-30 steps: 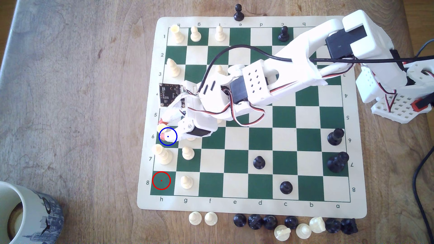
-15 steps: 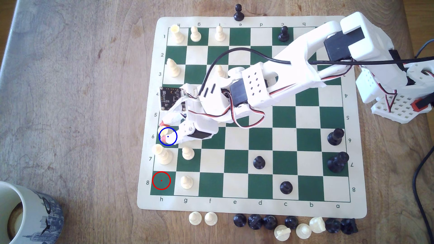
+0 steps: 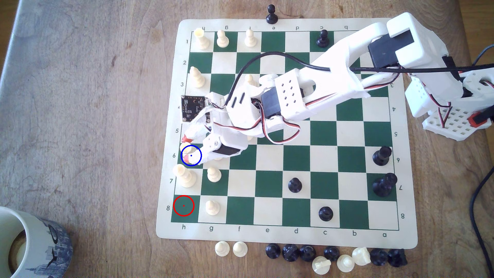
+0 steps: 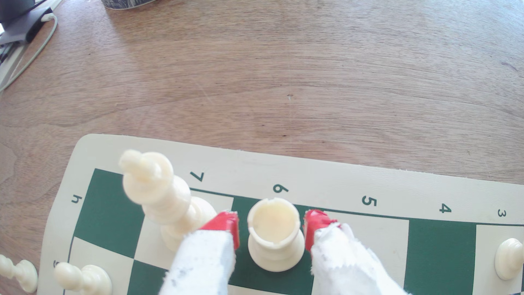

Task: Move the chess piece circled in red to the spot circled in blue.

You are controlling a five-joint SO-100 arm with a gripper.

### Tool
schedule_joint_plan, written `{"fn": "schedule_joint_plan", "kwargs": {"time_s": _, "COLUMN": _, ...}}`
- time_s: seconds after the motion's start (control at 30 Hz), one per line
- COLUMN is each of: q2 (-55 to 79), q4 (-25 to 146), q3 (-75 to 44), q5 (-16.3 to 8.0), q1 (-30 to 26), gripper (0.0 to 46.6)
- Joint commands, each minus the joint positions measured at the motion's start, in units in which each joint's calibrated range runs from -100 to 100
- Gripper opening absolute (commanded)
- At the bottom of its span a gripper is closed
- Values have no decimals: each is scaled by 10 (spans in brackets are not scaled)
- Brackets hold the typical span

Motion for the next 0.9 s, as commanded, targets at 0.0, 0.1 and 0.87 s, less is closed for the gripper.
{"fn": "schedule_joint_plan", "kwargs": {"time_s": 0.0, "q2": -70, "q4": -3, "q3": -6, "q5": -4, "q1": 5, "gripper": 147}}
{"fn": "schedule_joint_plan", "kwargs": {"time_s": 0.1, "q2": -88, "q4": -3, "q3": 6, "q5": -6, "q1": 5, "gripper": 157}}
{"fn": "schedule_joint_plan", "kwargs": {"time_s": 0.87, "q2": -354, "q4": 50, "q3": 215, "q5": -7, "q1": -10, "gripper": 173}}
